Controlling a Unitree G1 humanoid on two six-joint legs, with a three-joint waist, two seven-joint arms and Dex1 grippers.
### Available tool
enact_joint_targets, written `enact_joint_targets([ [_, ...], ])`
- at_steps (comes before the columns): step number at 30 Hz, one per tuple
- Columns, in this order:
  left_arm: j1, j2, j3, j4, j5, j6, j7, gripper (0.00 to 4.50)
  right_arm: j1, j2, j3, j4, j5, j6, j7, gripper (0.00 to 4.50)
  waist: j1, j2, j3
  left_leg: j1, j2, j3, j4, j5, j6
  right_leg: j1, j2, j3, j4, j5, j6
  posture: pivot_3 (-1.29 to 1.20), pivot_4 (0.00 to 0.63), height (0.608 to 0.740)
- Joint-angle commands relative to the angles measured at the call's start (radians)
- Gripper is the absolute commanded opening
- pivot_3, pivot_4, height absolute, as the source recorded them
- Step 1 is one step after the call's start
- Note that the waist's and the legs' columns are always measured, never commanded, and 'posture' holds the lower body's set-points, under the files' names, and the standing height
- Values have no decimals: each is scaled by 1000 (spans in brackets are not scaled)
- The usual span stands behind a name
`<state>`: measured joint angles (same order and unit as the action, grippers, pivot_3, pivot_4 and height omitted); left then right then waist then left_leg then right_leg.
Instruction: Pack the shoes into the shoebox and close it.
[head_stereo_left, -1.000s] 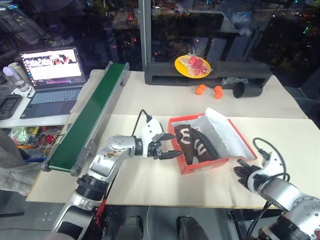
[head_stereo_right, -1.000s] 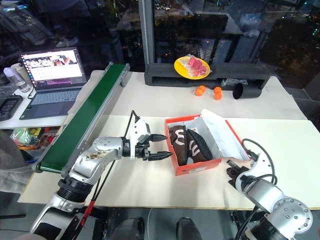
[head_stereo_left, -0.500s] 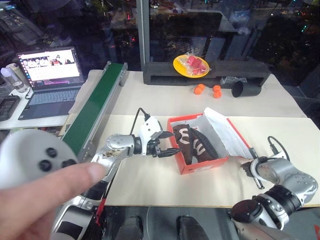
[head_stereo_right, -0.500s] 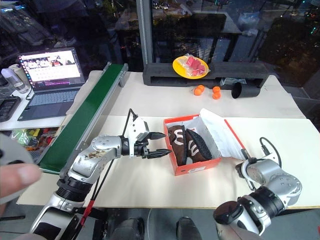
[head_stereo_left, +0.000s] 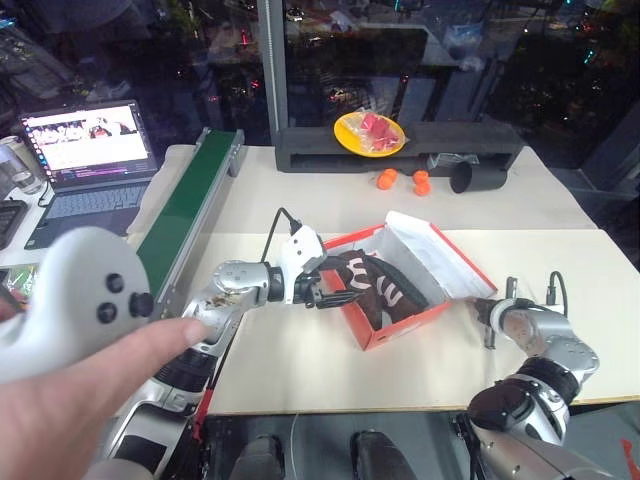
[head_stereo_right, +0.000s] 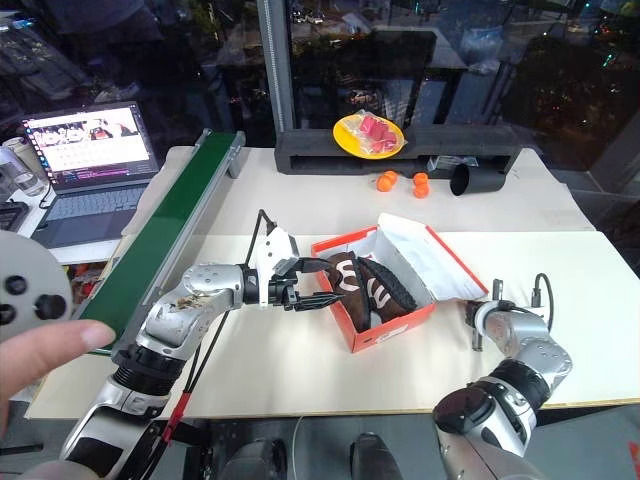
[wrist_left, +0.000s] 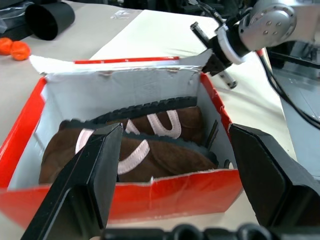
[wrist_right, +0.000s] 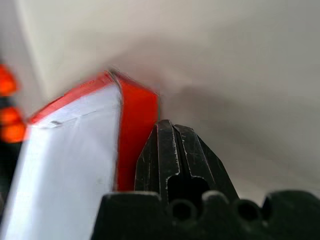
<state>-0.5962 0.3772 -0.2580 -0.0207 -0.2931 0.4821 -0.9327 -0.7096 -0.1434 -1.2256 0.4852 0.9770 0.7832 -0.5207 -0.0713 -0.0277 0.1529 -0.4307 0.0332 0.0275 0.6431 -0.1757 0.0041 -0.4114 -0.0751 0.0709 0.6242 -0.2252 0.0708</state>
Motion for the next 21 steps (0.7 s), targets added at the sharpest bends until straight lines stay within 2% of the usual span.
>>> enact_joint_targets([
  [1, -32, 6, 5, 3, 6, -21, -19, 3599, -48, 14, 34, -101, 120, -108, 159, 7, 1, 4, 2, 0, 0, 0, 0, 0, 0, 0, 0, 0, 0, 0, 0, 0, 150, 734],
  [6, -48, 9, 2, 15, 10, -21, -35, 3599, -42, 61, 108, -267, 277, -131, 337, 7, 4, 8, 5, -3, -1, 0, -1, 0, 0, -2, -1, 0, 0, -1, 1, 0, 150, 734],
  [10, -58, 9, 4, 25, 17, -24, -43, 3599, 12, 58, 224, -401, 362, -73, 402, 7, 5, 9, 6, -9, -1, 0, -1, 0, 0, -10, -1, 0, 2, -1, 1, 0, 150, 734],
  [17, -59, 19, 19, 2, 14, -3, -33, 3599, 193, -149, 592, -635, 364, 247, 372, 7, 4, 10, 6, -9, -1, 0, -1, 0, 0, -11, -1, 0, 2, -1, 1, 0, 150, 734],
  [21, -44, 31, 25, -29, 8, 17, -25, 3599, 288, -221, 759, -764, 370, 355, 356, 7, 4, 10, 6, -9, 0, 0, -1, 0, 0, -10, 0, 0, 3, -1, 0, 0, 150, 734],
])
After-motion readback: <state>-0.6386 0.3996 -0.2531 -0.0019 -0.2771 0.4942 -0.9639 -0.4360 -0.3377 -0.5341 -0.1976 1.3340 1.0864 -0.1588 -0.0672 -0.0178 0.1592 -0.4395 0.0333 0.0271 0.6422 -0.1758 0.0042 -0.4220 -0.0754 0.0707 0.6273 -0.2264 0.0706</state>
